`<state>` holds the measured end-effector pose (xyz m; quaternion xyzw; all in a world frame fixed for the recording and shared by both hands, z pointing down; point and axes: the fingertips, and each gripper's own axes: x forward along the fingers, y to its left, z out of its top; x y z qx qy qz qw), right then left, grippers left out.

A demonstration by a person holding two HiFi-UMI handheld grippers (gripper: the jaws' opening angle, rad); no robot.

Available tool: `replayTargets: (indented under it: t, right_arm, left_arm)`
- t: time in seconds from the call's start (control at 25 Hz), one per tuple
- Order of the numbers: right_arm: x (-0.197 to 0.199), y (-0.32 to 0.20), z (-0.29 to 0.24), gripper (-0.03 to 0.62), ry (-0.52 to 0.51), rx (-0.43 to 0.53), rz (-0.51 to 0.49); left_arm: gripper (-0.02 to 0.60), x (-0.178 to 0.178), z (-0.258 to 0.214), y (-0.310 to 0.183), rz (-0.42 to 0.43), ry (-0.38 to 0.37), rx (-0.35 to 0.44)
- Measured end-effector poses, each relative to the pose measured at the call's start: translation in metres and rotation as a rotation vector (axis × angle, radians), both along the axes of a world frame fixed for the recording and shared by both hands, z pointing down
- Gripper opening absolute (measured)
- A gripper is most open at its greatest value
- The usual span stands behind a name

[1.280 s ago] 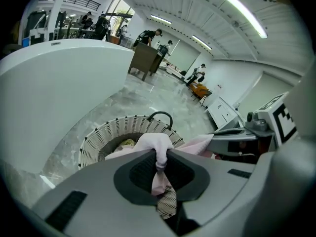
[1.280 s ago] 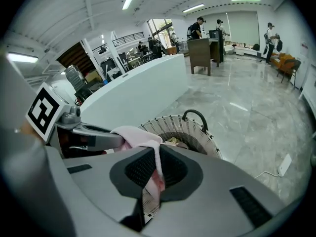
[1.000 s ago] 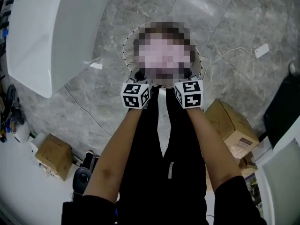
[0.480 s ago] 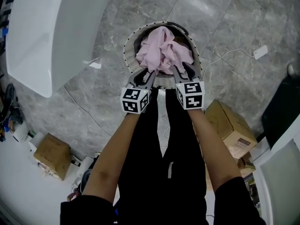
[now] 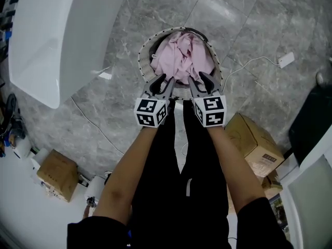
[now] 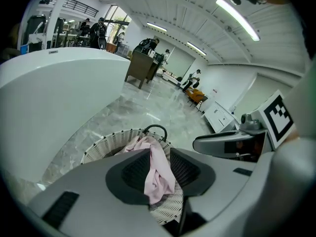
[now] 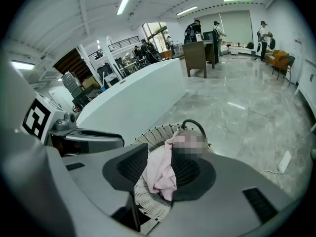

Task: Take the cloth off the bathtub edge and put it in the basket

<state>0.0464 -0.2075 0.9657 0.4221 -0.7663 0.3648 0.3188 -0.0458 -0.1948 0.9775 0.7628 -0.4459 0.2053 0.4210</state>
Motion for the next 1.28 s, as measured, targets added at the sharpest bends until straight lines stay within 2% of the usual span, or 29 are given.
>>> replayTargets:
  t: [0.24, 0.4, 0.64, 0.76, 1.04, 1.2, 1.28]
  right_arm:
    - [0.019, -0.006, -0.035, 0.155, 0.005, 0.037, 0.060]
    - [0.026, -0.015, -0.091, 0.160, -0.011, 0.089, 0.094]
    - [0.026, -0.018, -0.205, 0.163, -0.062, 0.175, 0.113]
    - [0.025, -0.016, -0.268, 0.163, -0.099, 0.219, 0.118]
    - [0.026, -0.013, -0.410, 0.184, -0.180, 0.356, 0.211]
    - [0.010, -0.017, -0.484, 0.184, -0.210, 0.460, 0.160]
    - [0.007, -0.016, -0.517, 0.184, -0.226, 0.502, 0.142]
  left_arm:
    - [0.137, 0.006, -0.056, -0.014, -0.030, 0.044, 0.086]
    - [0.138, 0.010, -0.111, -0.018, -0.039, 0.075, 0.145]
    - [0.138, 0.034, -0.236, -0.021, 0.039, 0.131, 0.260]
    - [0.138, 0.038, -0.305, -0.023, 0.052, 0.157, 0.330]
    - [0.135, 0.021, -0.465, -0.028, 0.022, 0.209, 0.468]
    - [0.135, 0.010, -0.536, -0.028, 0.010, 0.213, 0.550]
    - [0.133, 0.004, -0.561, -0.022, 0.032, 0.183, 0.594]
